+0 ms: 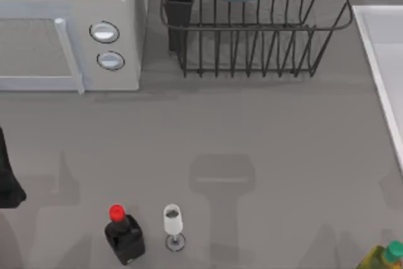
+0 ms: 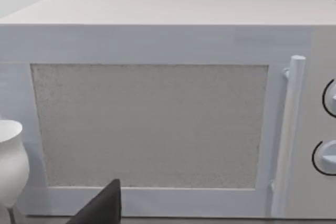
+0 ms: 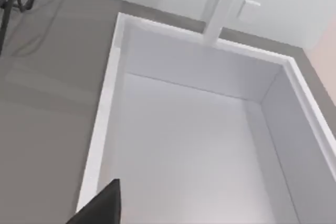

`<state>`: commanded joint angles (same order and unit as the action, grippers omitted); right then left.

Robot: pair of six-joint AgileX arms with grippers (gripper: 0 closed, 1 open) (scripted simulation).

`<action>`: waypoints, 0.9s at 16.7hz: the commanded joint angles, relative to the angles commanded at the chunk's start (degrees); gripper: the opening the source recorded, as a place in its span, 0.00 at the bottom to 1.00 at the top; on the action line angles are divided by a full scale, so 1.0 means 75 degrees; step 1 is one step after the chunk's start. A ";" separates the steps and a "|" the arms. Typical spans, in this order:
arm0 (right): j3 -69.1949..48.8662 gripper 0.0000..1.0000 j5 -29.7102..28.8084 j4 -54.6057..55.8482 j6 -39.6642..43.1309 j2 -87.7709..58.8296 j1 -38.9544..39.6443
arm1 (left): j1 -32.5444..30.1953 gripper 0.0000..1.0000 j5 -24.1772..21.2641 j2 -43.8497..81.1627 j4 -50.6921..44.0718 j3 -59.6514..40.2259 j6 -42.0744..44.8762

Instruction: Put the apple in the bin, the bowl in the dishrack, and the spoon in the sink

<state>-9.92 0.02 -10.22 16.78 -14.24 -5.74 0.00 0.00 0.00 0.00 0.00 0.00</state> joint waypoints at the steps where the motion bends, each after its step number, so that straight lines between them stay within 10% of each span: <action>1: -0.0306 1.00 -0.0004 -0.0356 0.0642 -0.0479 -0.0201 | 0.0000 1.00 0.0000 0.0000 0.0000 0.0000 0.0000; 15: -0.4672 1.00 -0.0170 -0.5795 1.1175 -0.7732 -0.3081 | 0.0000 1.00 0.0000 0.0000 0.0000 0.0000 0.0000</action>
<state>-44.96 -1.26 -53.69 100.59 -72.23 -28.85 0.00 0.00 0.00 0.00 0.00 0.00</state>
